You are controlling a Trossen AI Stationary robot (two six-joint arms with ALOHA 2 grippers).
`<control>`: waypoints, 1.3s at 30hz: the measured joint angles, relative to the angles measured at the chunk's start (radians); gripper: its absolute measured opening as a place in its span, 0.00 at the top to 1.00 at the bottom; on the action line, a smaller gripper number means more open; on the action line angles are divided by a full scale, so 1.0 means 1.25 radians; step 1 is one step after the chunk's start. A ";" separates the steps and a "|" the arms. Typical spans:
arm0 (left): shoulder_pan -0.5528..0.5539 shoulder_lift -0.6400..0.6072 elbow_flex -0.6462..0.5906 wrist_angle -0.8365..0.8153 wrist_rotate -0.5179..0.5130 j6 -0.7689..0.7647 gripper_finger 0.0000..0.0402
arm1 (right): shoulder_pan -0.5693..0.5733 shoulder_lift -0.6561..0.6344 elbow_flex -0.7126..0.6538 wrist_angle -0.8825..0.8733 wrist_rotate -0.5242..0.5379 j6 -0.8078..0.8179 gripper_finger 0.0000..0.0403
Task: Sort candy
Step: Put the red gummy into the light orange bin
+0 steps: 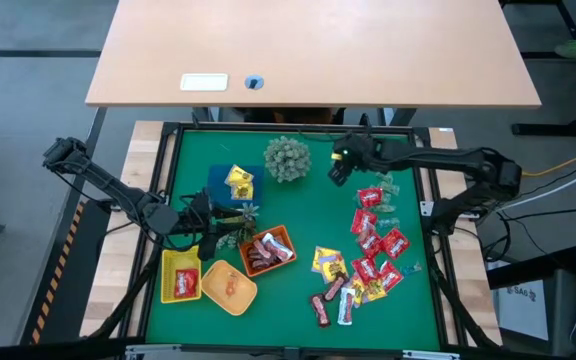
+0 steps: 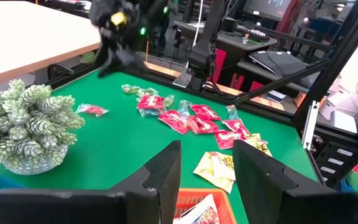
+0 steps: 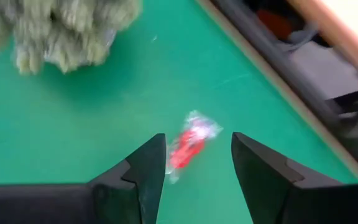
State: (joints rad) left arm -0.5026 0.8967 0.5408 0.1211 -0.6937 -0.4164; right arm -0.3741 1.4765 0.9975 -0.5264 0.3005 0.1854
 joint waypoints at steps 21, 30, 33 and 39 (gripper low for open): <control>0.000 0.000 0.000 0.001 0.000 0.000 0.67 | -0.006 0.184 -0.071 0.153 0.078 0.151 0.55; 0.000 0.000 0.000 0.000 0.000 0.000 0.67 | -0.006 0.200 -0.071 0.153 0.108 0.189 0.55; 0.000 0.000 0.000 0.000 0.000 0.000 0.67 | -0.005 0.200 -0.071 0.154 0.108 0.189 0.55; 0.000 0.000 0.000 0.000 0.000 0.000 0.67 | -0.005 0.200 -0.071 0.153 0.107 0.245 0.55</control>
State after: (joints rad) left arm -0.5025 0.8965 0.5411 0.1215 -0.6937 -0.4160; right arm -0.3801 1.7260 0.9089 -0.3347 0.4347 0.4912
